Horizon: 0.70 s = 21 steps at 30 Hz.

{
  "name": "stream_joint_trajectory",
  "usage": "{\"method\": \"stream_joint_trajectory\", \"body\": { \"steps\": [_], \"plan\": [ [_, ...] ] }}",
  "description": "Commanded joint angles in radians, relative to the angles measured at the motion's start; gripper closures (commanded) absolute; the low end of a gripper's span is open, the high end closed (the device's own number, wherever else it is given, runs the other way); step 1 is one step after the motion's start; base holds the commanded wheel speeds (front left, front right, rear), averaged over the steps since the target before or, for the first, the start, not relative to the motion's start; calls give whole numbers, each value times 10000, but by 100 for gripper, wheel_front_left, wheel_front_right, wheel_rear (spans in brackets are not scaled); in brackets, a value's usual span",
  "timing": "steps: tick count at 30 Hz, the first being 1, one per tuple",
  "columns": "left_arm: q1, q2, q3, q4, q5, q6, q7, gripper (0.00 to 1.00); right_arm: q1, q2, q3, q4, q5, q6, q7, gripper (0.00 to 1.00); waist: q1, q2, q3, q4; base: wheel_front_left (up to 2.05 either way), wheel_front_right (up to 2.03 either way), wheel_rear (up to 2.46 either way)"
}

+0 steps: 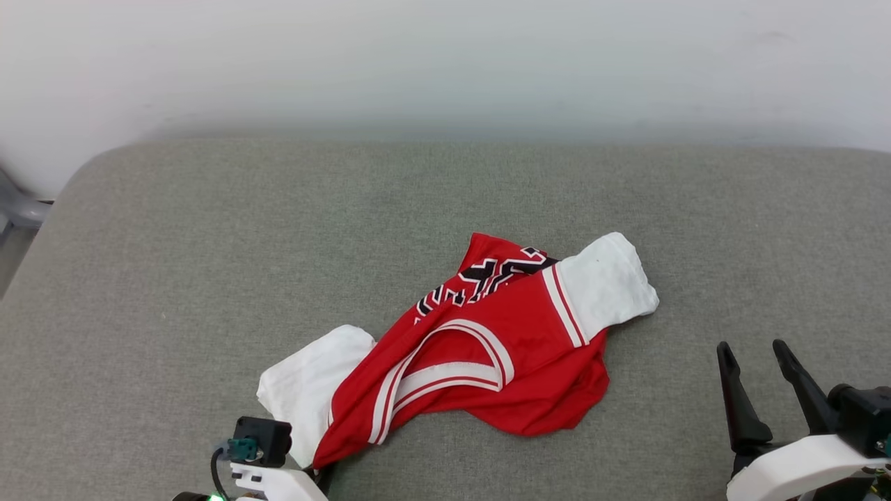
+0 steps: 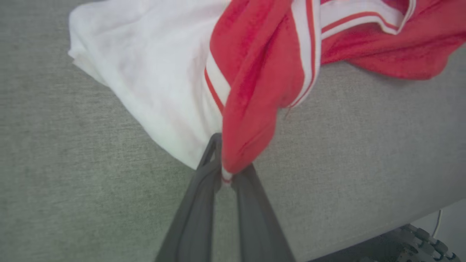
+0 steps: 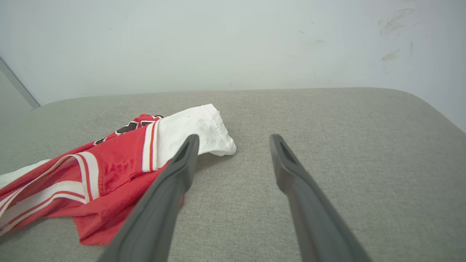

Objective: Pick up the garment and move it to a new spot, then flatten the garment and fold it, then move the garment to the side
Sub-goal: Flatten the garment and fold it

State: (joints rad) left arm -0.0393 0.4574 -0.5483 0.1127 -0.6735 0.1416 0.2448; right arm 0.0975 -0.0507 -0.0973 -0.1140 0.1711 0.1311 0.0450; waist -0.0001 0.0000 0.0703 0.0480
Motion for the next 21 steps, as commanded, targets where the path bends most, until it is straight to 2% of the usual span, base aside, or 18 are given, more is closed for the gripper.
{"method": "stream_joint_trajectory", "body": {
  "steps": [1,6,14,18,19,21],
  "plan": [
    [59,-110,82,117,-76,-18,-251,0,104,8,-29,-59,-75,-7,55,0,1,0,-132,21,0,0,0],
    [-56,-143,234,207,127,71,-878,0,292,8,-93,-155,-98,-7,259,0,1,0,-520,58,0,0,0],
    [-213,-62,529,-794,442,172,-1880,0,455,8,-205,-279,-34,-7,498,0,1,0,-854,75,0,0,0],
    [-276,-105,793,-1324,661,303,-2712,0,475,8,-250,-237,-35,-7,621,0,1,0,-910,76,0,0,0],
    [-326,-158,1034,-1567,873,413,-3514,0,490,8,-299,-161,-29,-7,743,0,1,0,-917,105,0,0,0],
    [-292,-189,1171,-1638,981,481,-3933,0,488,8,-355,-86,-44,-7,851,0,1,0,-905,137,0,0,0]
  ]
}}
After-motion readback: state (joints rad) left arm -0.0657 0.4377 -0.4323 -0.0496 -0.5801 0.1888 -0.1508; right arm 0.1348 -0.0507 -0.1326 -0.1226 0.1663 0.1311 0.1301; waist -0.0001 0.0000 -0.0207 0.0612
